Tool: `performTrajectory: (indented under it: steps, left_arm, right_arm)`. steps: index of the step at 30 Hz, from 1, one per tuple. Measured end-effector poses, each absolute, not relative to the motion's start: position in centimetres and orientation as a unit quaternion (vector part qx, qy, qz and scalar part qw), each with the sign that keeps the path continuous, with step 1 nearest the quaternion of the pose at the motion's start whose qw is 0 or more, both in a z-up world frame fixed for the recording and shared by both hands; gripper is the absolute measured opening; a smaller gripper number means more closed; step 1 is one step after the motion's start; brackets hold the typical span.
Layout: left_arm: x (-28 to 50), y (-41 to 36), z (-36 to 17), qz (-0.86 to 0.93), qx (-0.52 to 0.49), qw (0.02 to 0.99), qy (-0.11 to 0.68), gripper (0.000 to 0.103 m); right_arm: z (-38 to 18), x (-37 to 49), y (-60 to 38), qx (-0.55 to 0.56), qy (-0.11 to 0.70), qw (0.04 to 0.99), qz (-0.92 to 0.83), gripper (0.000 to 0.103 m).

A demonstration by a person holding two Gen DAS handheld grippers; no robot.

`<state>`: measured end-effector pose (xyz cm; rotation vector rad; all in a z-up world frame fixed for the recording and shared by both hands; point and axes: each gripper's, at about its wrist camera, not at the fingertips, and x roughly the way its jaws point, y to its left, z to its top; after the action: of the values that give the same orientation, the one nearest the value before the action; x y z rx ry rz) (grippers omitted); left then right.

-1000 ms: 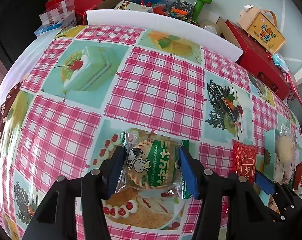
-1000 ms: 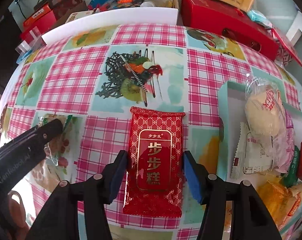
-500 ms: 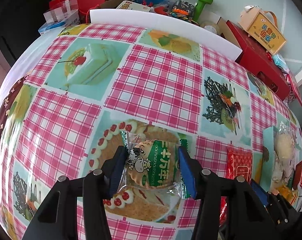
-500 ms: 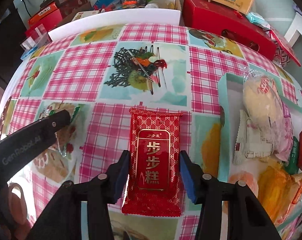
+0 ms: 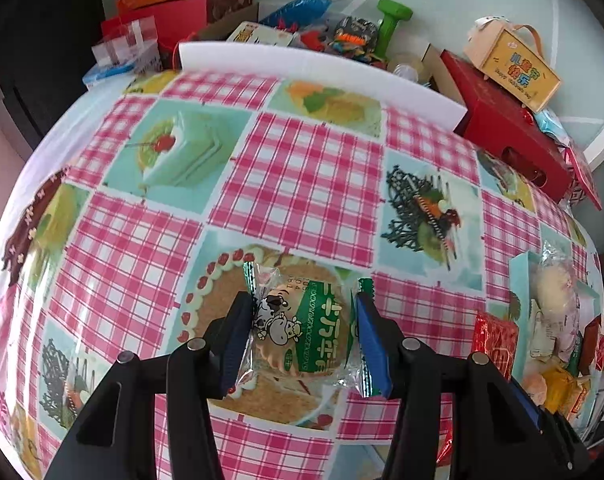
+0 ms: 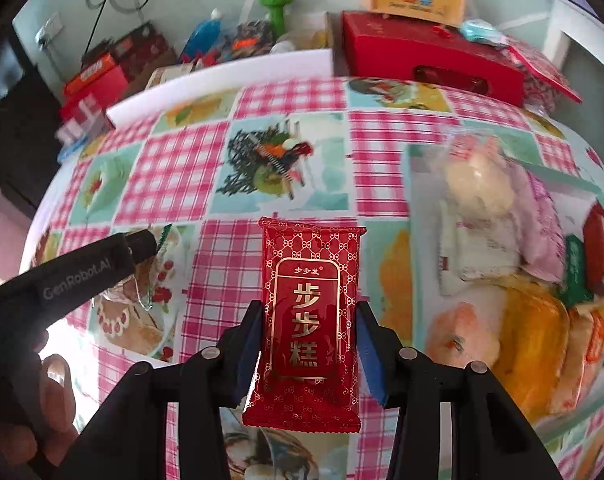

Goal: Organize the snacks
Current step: 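Carry cookie packet with left tool while right tool carries red packet to tray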

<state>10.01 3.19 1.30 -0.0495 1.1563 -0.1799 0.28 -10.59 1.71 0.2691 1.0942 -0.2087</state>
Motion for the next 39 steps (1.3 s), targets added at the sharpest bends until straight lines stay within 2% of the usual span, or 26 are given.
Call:
performTrajectory:
  steps: [7,17,29,39]
  left_arm:
    - [8.9,0.9,4.5,-0.109,-0.011,0.854,0.508,0.053]
    - [5.7,-3.9,9.0,-0.177,0.008,0.875,0.45,0.053]
    - [0.7,-14.6,7.6,-0.289,0.104,0.847,0.434,0.053]
    - [0.4,-18.0,5.8,-0.31,0.123,0.834,0.44,0.053]
  right_arm:
    - [3.1,-0.4,-12.6,0.148,0.496,0.849,-0.101,0.048]
    - [8.0,-4.1,-20.0,0.194,0.427,0.866,-0.173,0.048]
    - [8.7,-8.7,-29.0,0.245,0.392,0.844,-0.271,0.048]
    - [6.6,-8.4,-31.0,0.258,0.4,0.836,-0.274,0.048]
